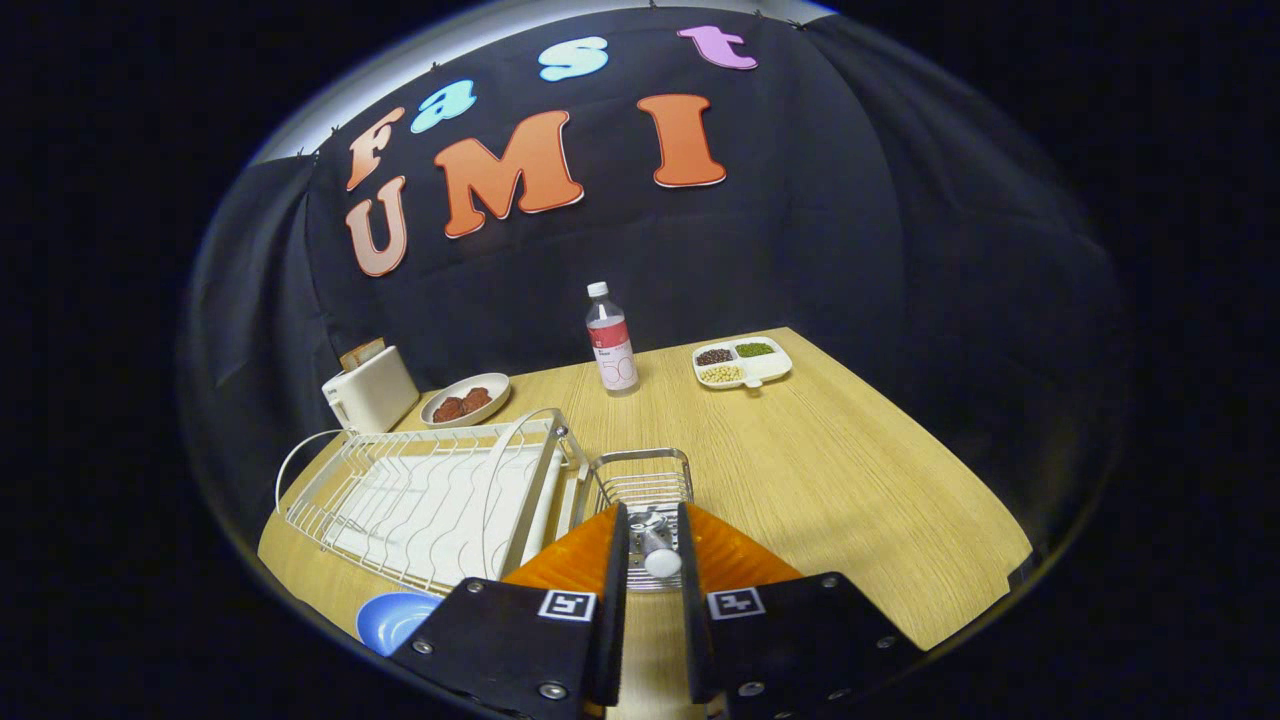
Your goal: Take the plate from the dish rack, then take the spoon from the basket and place it into the plate.
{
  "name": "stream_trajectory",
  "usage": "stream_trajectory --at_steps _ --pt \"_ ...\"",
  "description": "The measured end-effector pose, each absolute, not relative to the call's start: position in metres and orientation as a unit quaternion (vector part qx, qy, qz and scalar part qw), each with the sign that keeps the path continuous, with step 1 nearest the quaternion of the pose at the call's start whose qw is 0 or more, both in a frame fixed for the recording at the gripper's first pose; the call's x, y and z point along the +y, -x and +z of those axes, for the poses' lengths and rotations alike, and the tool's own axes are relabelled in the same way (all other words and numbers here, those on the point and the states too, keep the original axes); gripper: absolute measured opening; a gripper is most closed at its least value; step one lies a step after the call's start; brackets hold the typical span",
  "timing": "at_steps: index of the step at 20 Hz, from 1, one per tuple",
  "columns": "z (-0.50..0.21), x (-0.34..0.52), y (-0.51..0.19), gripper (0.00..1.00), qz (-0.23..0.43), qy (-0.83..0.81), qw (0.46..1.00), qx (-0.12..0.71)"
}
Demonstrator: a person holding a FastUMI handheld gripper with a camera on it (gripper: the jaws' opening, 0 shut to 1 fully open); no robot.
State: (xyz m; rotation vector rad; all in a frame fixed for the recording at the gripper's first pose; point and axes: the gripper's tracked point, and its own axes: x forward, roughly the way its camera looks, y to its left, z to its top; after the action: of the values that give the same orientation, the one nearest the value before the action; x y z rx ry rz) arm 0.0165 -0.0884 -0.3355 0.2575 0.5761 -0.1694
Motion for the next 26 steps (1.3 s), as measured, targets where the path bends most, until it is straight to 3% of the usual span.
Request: stream_trajectory --at_steps 2,9,16,26 --pt "-0.336 -0.080 -0.021 0.15 -0.071 -0.136 0.944 0.292" --pt "-0.319 -0.087 -0.027 0.09 -0.092 -0.150 0.936 0.305" --pt "-0.258 -0.084 -0.017 0.09 -0.079 -0.134 0.948 0.277" --pt "-0.200 -0.032 0.018 0.09 0.018 -0.181 0.948 0.260"
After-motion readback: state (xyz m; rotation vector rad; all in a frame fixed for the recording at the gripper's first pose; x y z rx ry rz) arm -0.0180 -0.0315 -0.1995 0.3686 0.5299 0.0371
